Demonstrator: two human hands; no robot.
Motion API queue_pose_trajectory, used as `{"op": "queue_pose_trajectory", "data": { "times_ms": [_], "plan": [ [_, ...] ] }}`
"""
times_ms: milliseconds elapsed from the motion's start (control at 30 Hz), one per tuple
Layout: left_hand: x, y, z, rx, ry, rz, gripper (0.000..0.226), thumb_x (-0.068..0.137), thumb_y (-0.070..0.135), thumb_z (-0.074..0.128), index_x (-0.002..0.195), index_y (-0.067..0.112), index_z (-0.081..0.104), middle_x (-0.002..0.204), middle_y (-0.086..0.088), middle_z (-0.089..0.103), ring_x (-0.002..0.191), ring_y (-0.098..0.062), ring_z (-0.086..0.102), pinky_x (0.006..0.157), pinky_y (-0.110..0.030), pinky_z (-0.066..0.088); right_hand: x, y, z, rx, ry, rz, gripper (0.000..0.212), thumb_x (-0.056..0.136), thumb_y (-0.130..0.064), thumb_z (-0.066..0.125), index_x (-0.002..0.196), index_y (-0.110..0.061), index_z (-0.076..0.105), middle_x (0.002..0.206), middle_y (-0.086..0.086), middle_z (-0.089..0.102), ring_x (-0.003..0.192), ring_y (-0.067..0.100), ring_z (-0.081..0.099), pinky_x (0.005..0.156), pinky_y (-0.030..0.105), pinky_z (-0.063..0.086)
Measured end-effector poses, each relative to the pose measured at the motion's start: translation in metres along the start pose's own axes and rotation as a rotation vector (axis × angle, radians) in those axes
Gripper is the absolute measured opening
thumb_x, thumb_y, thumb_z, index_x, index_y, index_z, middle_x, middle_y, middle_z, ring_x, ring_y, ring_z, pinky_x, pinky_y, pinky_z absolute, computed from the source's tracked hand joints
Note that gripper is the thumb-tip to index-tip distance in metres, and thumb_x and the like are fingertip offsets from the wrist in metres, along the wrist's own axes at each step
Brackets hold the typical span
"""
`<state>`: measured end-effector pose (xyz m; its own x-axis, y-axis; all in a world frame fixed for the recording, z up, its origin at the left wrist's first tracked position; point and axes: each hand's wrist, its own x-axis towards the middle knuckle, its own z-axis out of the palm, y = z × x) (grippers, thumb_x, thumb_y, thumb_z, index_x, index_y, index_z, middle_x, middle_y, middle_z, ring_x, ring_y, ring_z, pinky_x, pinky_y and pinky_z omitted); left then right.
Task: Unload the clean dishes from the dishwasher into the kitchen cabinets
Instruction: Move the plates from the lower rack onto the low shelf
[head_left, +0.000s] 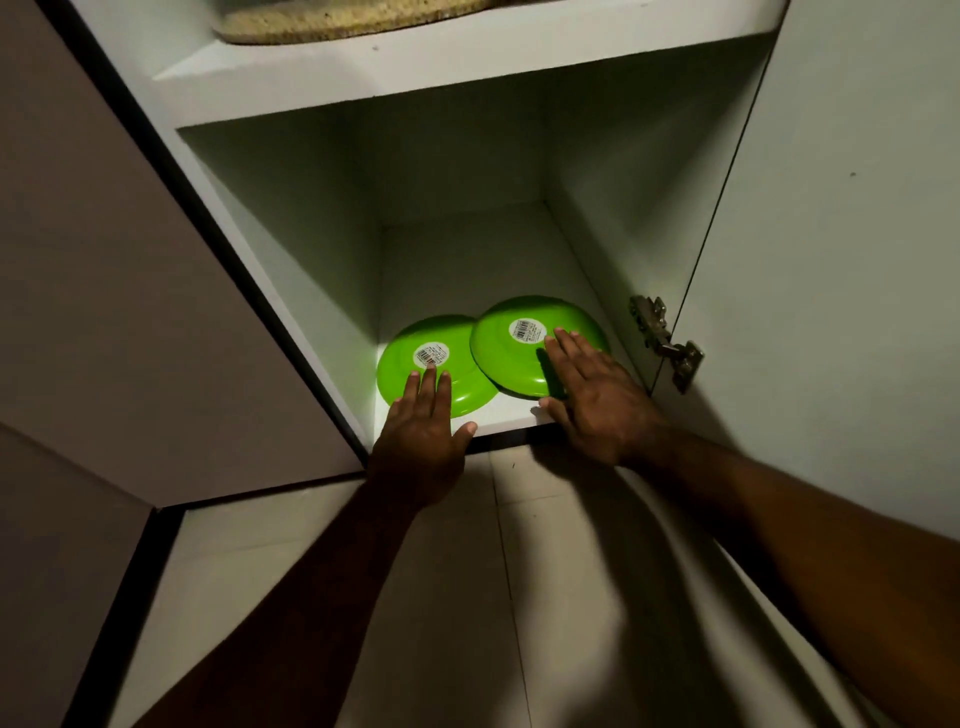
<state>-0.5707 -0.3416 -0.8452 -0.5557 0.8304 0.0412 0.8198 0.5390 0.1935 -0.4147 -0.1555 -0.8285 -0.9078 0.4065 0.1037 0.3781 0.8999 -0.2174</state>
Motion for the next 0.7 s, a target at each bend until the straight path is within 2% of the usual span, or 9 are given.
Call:
{"op": "queue_pose_trajectory", "data": {
  "times_ms": [100, 167, 300, 433, 500, 600, 700],
  "plan": [
    [-0.016, 0.009, -0.006, 0.017, 0.005, 0.025, 0.076, 0.092, 0.050, 0.031, 0.141, -0.006, 0.043, 0.146, -0.028, 0.042, 0.135, -0.047, 0.040, 0.104, -0.059, 0.041, -0.018, -0.009, -0.008, 0.066, 0.070, 0.026, 0.078, 0.092, -0.054, 0.022, 0.155, -0.009, 0.011, 0.163, 0.010, 0.009, 0.150, 0.023, 0.006, 0.121, 0.042, 0.012],
    [-0.033, 0.015, -0.013, 0.030, -0.005, 0.032, 0.074, 0.094, 0.048, 0.030, 0.140, -0.009, 0.044, 0.144, -0.030, 0.044, 0.133, -0.049, 0.041, 0.103, -0.058, 0.041, -0.036, -0.018, -0.013, 0.112, 0.119, 0.027, 0.077, 0.092, -0.053, 0.023, 0.153, -0.007, 0.019, 0.161, 0.013, 0.017, 0.149, 0.027, 0.014, 0.121, 0.042, 0.014],
    [-0.095, 0.034, -0.021, -0.036, 0.009, 0.027, 0.076, 0.097, 0.049, 0.027, 0.146, -0.009, 0.034, 0.151, -0.029, 0.033, 0.141, -0.046, 0.031, 0.112, -0.053, 0.030, -0.086, -0.038, -0.019, 0.136, 0.130, 0.015, 0.071, 0.095, -0.046, 0.030, 0.152, -0.004, 0.025, 0.159, 0.015, 0.022, 0.147, 0.030, 0.020, 0.119, 0.042, 0.017],
    [-0.163, 0.066, -0.048, -0.203, -0.153, -0.201, 0.074, 0.100, 0.050, 0.027, 0.154, 0.001, 0.013, 0.162, -0.018, 0.009, 0.150, -0.034, 0.007, 0.120, -0.042, 0.013, -0.136, -0.059, -0.043, 0.165, 0.035, 0.107, 0.066, 0.098, -0.041, 0.034, 0.153, -0.005, 0.022, 0.160, 0.013, 0.020, 0.149, 0.027, 0.017, 0.119, 0.037, 0.011],
    [-0.188, 0.076, -0.066, -0.255, -0.244, -0.313, 0.071, 0.103, 0.046, 0.028, 0.156, 0.008, 0.001, 0.164, -0.010, -0.005, 0.151, -0.025, -0.006, 0.122, -0.037, 0.005, -0.152, -0.068, -0.061, 0.173, 0.011, 0.127, 0.068, 0.097, -0.042, 0.032, 0.152, -0.003, 0.024, 0.160, 0.014, 0.020, 0.149, 0.027, 0.016, 0.121, 0.041, 0.013],
    [-0.214, 0.092, -0.110, -0.281, -0.320, -0.378, 0.071, 0.102, 0.046, 0.027, 0.156, 0.012, -0.005, 0.164, -0.006, -0.011, 0.150, -0.021, -0.011, 0.121, -0.033, 0.003, -0.172, -0.085, -0.102, 0.196, -0.043, 0.174, 0.069, 0.096, -0.041, 0.032, 0.151, -0.001, 0.024, 0.159, 0.016, 0.021, 0.149, 0.028, 0.017, 0.121, 0.042, 0.016],
    [-0.225, 0.109, -0.161, -0.310, -0.344, -0.395, 0.070, 0.103, 0.045, 0.028, 0.156, 0.012, -0.004, 0.164, -0.006, -0.010, 0.151, -0.021, -0.010, 0.121, -0.033, 0.004, -0.188, -0.102, -0.152, 0.198, -0.023, 0.207, 0.066, 0.096, -0.039, 0.032, 0.150, 0.000, 0.028, 0.157, 0.017, 0.026, 0.147, 0.030, 0.023, 0.119, 0.042, 0.019]
  ]
}}
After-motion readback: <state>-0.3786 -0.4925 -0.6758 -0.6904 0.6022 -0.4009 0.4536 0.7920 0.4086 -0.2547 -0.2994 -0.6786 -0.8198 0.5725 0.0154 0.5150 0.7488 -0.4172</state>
